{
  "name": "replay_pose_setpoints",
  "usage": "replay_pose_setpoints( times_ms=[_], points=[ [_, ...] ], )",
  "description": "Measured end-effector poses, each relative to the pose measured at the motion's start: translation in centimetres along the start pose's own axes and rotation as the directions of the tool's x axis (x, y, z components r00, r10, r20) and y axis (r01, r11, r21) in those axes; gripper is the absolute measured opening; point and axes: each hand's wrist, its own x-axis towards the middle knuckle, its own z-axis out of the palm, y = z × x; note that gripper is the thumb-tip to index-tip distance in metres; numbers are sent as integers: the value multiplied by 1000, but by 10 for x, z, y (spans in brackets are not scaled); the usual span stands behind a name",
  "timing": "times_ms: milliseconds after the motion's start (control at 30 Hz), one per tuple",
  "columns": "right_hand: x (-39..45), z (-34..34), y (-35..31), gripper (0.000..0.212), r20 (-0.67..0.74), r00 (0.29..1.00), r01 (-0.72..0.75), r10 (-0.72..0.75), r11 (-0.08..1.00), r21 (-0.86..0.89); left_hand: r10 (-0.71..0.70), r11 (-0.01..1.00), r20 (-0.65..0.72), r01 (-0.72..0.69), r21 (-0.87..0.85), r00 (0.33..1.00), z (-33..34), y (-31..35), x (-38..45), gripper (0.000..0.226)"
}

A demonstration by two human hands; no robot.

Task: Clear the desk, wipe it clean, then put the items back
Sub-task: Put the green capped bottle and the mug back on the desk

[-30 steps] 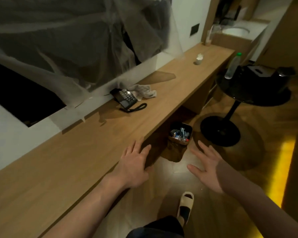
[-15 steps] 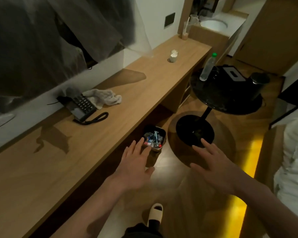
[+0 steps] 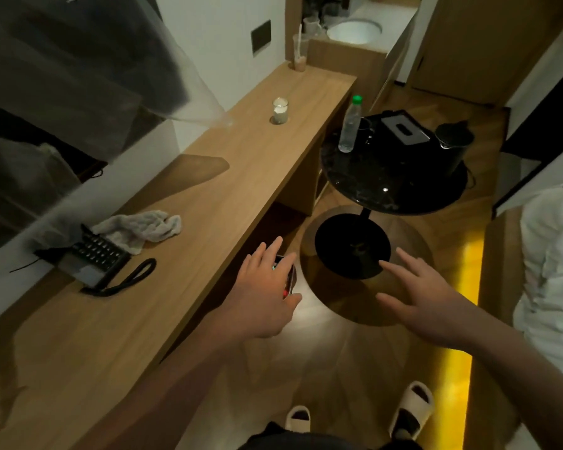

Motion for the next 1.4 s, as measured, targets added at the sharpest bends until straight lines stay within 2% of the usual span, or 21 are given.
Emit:
replay_pose_setpoints(
  times_ms=[200,400,467,700,867,1067,1400],
  points=[
    [33,-28,35,70,26,1000,12,-13,1000,25,-55,998,56,57,-34,997,-2,22,36,73],
    [82,-59,88,65,51,996,68,-67,998,-9,-200,975,57,204,-84,978,13,59,79,78],
    [95,-79,107,66,70,994,87,-85,996,-26,-214,970,76,221,-102,974,15,80,96,79],
    [151,-157,187,65,93,981,174,-169,983,-52,-234,964,-3,231,-133,972,14,169,172,76],
    [198,-191,231,66,101,973,217,-209,973,-76,-272,943,57,278,-181,961,25,215,212,75],
    [260,-232,255,68,93,959,274,-267,959,-74,-345,917,65,351,-188,936,22,221,274,75],
    [389,-301,278,67,94,954,296,-286,950,-105,-332,922,16,328,-205,943,-2,220,454,75]
  ],
)
